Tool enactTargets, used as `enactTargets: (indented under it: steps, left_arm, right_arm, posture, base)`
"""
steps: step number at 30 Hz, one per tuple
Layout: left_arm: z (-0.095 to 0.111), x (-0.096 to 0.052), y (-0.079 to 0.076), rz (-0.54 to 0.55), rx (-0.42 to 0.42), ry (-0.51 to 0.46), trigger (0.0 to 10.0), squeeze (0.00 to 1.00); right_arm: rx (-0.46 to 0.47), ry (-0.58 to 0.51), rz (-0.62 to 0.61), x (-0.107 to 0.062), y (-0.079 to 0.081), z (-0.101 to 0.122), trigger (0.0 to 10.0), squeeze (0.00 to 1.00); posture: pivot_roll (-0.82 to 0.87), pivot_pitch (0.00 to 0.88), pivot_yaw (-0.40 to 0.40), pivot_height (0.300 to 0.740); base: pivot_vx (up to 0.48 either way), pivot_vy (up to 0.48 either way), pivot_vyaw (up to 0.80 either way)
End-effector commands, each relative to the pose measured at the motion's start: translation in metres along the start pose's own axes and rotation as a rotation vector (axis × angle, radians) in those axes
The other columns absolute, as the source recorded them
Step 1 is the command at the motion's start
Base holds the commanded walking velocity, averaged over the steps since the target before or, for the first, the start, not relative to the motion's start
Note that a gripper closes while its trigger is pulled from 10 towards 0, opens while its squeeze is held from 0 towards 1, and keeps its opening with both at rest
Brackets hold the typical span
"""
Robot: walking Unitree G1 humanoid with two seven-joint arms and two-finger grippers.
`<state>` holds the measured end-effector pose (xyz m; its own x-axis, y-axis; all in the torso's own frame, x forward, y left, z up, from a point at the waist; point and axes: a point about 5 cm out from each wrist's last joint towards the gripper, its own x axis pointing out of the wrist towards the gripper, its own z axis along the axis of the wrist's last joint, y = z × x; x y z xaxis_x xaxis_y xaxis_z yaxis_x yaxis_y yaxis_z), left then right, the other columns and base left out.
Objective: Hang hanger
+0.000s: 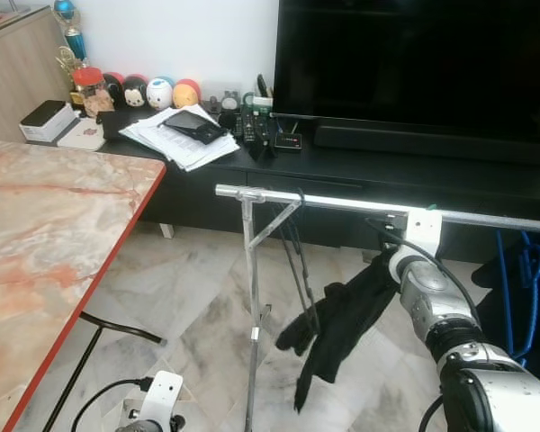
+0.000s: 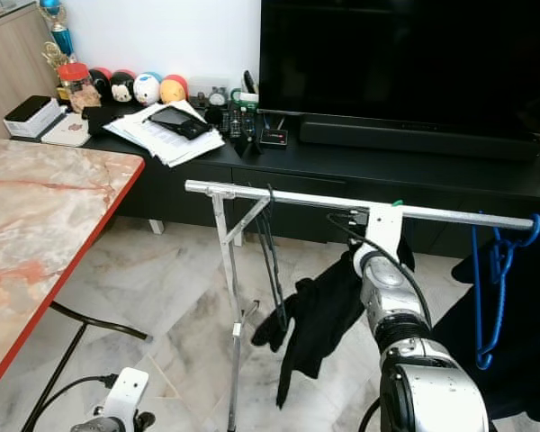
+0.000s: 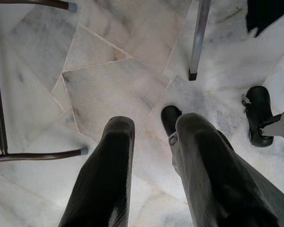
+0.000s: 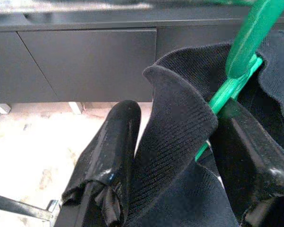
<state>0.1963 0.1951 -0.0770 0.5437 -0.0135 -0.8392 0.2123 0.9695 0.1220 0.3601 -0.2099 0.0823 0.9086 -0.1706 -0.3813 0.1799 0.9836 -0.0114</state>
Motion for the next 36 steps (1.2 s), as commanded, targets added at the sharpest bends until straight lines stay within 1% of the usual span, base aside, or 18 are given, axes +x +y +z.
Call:
enactTargets:
  steps: [1, 2, 3, 4, 5, 15, 16, 17, 18, 19, 20, 22, 23, 27, 28, 33, 35, 36]
  left_arm:
    - [-0.0026, -0.0005, 0.0010, -0.006, 0.013, 0.008, 10.0, 0.00]
    - [-0.0027, -0.0005, 0.0010, -0.007, 0.013, 0.008, 10.0, 0.00]
    - [-0.0028, -0.0005, 0.0010, -0.008, 0.012, 0.009, 10.0, 0.00]
    - [-0.0028, -0.0005, 0.0010, -0.008, 0.012, 0.009, 10.0, 0.00]
    - [-0.0028, -0.0005, 0.0010, -0.010, 0.013, 0.009, 10.0, 0.00]
    - [-0.0028, -0.0006, 0.0012, -0.013, 0.018, 0.010, 10.0, 0.00]
    - [-0.0028, -0.0006, 0.0012, -0.013, 0.018, 0.010, 10.0, 0.00]
    - [-0.0028, -0.0006, 0.0012, -0.013, 0.018, 0.010, 10.0, 0.00]
    - [-0.0028, -0.0006, 0.0011, -0.014, 0.019, 0.010, 10.0, 0.00]
    - [-0.0027, -0.0006, 0.0011, -0.015, 0.019, 0.010, 10.0, 0.00]
    - [-0.0027, -0.0006, 0.0011, -0.015, 0.020, 0.010, 10.0, 0.00]
    - [-0.0027, -0.0006, 0.0011, -0.016, 0.020, 0.010, 10.0, 0.00]
    - [-0.0027, -0.0006, 0.0011, -0.016, 0.020, 0.010, 10.0, 0.00]
    - [-0.0027, -0.0006, 0.0010, -0.016, 0.020, 0.010, 10.0, 0.00]
    - [-0.0027, -0.0006, 0.0010, -0.016, 0.020, 0.010, 10.0, 0.00]
    - [-0.0026, -0.0006, 0.0010, -0.017, 0.021, 0.011, 10.0, 0.00]
    - [-0.0026, -0.0006, 0.0010, -0.018, 0.021, 0.011, 10.0, 0.00]
    - [-0.0027, -0.0006, 0.0010, -0.018, 0.020, 0.011, 10.0, 0.00]
  right_arm:
    - [-0.013, 0.001, 0.001, -0.0004, 0.0010, 0.0004, 10.0, 0.00]
    - [-0.013, 0.007, 0.005, -0.0005, 0.0016, -0.0008, 10.0, 0.00]
    - [-0.014, 0.013, 0.008, -0.0007, 0.0024, -0.0023, 6.4, 0.00]
    - [-0.014, 0.013, 0.008, -0.0007, 0.0024, -0.0023, 6.4, 0.00]
    - [-0.011, 0.013, 0.009, -0.0008, 0.0029, -0.0026, 0.0, 0.00]
    - [-0.004, 0.008, 0.008, -0.0008, 0.0027, -0.0008, 0.0, 0.00]
    - [-0.007, 0.009, 0.007, -0.0008, 0.0026, -0.0008, 0.8, 0.00]
    - [-0.010, 0.010, 0.004, -0.0008, 0.0025, -0.0008, 8.1, 0.00]
    - [-0.010, 0.010, 0.003, -0.0009, 0.0025, -0.0008, 10.0, 0.00]
    - [-0.006, 0.010, 0.005, -0.0009, 0.0027, -0.0009, 10.0, 0.00]
    - [-0.005, 0.010, 0.005, -0.0010, 0.0030, -0.0012, 10.0, 0.36]
    - [-0.003, 0.010, 0.006, -0.0011, 0.0033, -0.0016, 10.0, 0.53]
    - [-0.002, 0.011, 0.006, -0.0011, 0.0035, -0.0017, 10.0, 1.00]
    - [-0.007, 0.014, 0.004, -0.0011, 0.0033, -0.0022, 10.0, 0.92]
    - [-0.015, 0.015, 0.005, -0.0011, 0.0033, -0.0022, 10.0, 0.00]
    - [-0.019, 0.020, 0.009, -0.0012, 0.0043, -0.0036, 10.0, 0.00]
    - [-0.011, 0.021, 0.007, -0.0014, 0.0044, -0.0044, 0.0, 0.00]
    - [-0.008, 0.022, 0.007, -0.0015, 0.0045, -0.0047, 0.0, 0.00]
  posture:
    - [-0.06, 0.000, -0.023, 0.740]
    - [-0.06, 0.000, -0.022, 0.740]
    - [-0.06, 0.000, -0.022, 0.740]
    - [-0.06, 0.000, -0.022, 0.740]
    - [-0.06, 0.000, -0.021, 0.740]
    - [-0.07, 0.000, -0.020, 0.740]
    - [-0.07, 0.000, -0.020, 0.740]
    - [-0.07, 0.000, -0.021, 0.740]
    - [-0.06, 0.000, -0.021, 0.740]
    - [-0.06, 0.000, -0.021, 0.740]
    - [-0.06, 0.000, -0.021, 0.740]
    - [-0.06, 0.000, -0.021, 0.740]
    - [-0.06, 0.000, -0.021, 0.740]
    - [-0.06, 0.000, -0.021, 0.740]
    - [-0.06, 0.000, -0.021, 0.740]
    - [-0.06, 0.000, -0.021, 0.740]
    - [-0.06, 0.000, -0.020, 0.740]
    - [-0.06, 0.000, -0.020, 0.740]
  base:
    - [0.000, 0.000, 0.00]
    - [0.000, 0.000, 0.00]
    - [0.000, 0.000, 0.00]
    - [0.000, 0.000, 0.00]
    - [0.000, 0.000, 0.00]
    - [0.000, 0.000, 0.00]
    - [0.000, 0.000, 0.00]
    - [0.000, 0.000, 0.00]
    - [0.000, 0.000, 0.00]
    - [0.000, 0.000, 0.00]
    - [0.000, 0.000, 0.00]
    - [0.000, 0.000, 0.00]
    - [0.000, 0.000, 0.00]
    - [0.000, 0.000, 0.00]
    - [0.000, 0.000, 0.00]
    - [0.000, 0.000, 0.00]
    - [0.000, 0.000, 0.00]
    - [0.000, 0.000, 0.00]
